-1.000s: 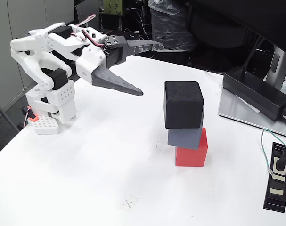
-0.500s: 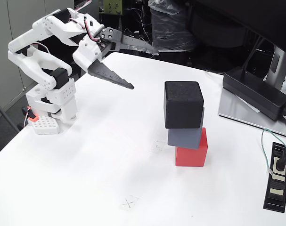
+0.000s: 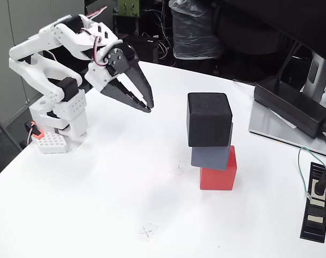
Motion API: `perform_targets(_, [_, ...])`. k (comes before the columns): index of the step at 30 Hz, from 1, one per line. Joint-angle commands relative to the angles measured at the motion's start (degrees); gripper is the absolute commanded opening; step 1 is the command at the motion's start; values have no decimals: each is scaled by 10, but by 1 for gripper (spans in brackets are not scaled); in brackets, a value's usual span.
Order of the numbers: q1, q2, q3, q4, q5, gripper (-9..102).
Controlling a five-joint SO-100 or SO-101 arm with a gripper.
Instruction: Stack the three blocks in an ordered color.
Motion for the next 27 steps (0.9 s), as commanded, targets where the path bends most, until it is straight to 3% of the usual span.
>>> perform_targets(1, [-3,5,15,-5,54,-1])
perform_targets(7, [-4,19,54,-7,111,-1])
perform_targets(15, [-5,185,151,-7,189,-1])
perform_targets(27, [-61,250,238,-7,200,-1])
